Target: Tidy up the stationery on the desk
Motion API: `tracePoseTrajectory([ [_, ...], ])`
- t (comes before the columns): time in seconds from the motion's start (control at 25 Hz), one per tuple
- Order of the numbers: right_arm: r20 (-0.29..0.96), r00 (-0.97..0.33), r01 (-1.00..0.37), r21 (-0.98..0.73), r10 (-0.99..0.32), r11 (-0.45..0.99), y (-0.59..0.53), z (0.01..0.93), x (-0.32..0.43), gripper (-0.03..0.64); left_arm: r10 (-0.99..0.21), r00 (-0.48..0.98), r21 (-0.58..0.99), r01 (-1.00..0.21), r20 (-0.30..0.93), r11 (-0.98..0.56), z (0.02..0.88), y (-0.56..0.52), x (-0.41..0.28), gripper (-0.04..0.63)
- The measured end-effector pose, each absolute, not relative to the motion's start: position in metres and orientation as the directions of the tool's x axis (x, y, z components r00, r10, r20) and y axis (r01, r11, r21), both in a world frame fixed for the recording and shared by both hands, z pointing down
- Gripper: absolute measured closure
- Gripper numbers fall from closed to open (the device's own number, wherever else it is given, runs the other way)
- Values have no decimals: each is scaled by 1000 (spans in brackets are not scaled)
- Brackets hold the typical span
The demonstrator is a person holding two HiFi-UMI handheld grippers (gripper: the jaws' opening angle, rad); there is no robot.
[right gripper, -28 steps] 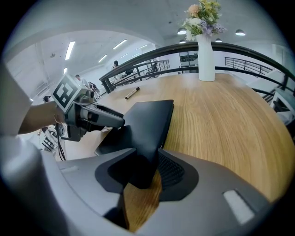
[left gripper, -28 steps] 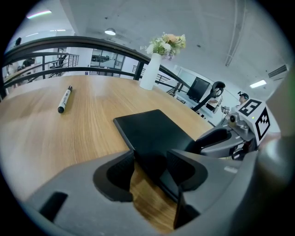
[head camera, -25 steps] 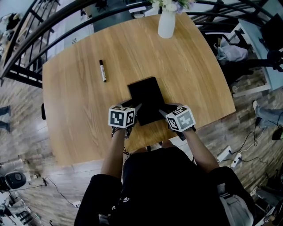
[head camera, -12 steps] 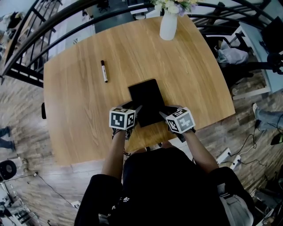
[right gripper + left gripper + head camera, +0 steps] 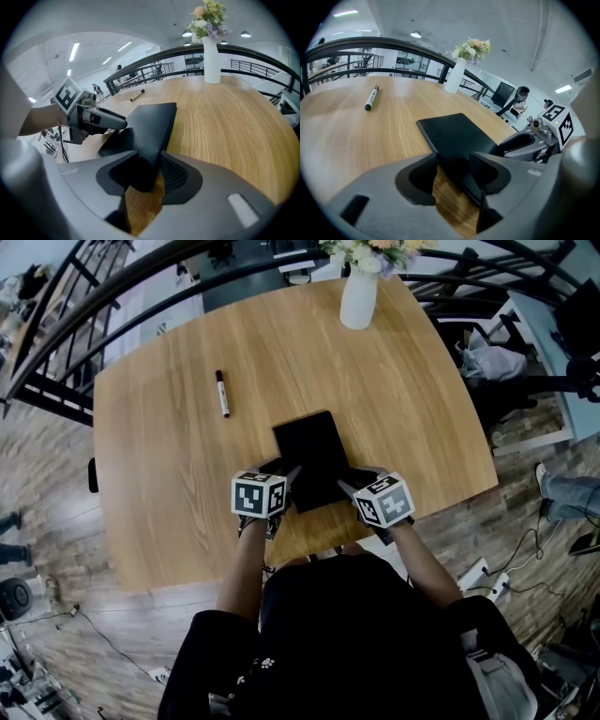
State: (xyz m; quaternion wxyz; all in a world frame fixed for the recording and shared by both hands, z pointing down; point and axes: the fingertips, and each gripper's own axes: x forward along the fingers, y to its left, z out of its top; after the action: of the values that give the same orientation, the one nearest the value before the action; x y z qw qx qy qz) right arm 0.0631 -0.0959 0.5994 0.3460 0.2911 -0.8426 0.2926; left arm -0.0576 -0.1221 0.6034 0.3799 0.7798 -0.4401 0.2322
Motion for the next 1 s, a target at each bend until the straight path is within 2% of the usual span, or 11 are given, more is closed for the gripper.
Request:
tracePoseTrajectory([
  [0.32,747,-597,-685,-284,-294,671,-98,598,64,454,-519,513,402,-858,683,-320,602,-122,-58,394],
  [0.44,738,-592,-688,-253,-324,680,-105,591,65,460,-543,511,400,-859,667,-318,594,-124,-62,427],
  [0.6,690,-601,-706,-222,-403,673,-119,573,66,533,-601,486,358,-874,635,-329,578,-128,-68,496],
  [0.8,582,-624,-722,-175,-521,669,-136,534,60,609,-698,474,335,-879,537,-340,546,-134,-72,583],
  [1.0,462,-659,-722,-169,-593,671,-143,496,49,611,-761,460,276,-887,458,-370,513,-133,-73,603],
])
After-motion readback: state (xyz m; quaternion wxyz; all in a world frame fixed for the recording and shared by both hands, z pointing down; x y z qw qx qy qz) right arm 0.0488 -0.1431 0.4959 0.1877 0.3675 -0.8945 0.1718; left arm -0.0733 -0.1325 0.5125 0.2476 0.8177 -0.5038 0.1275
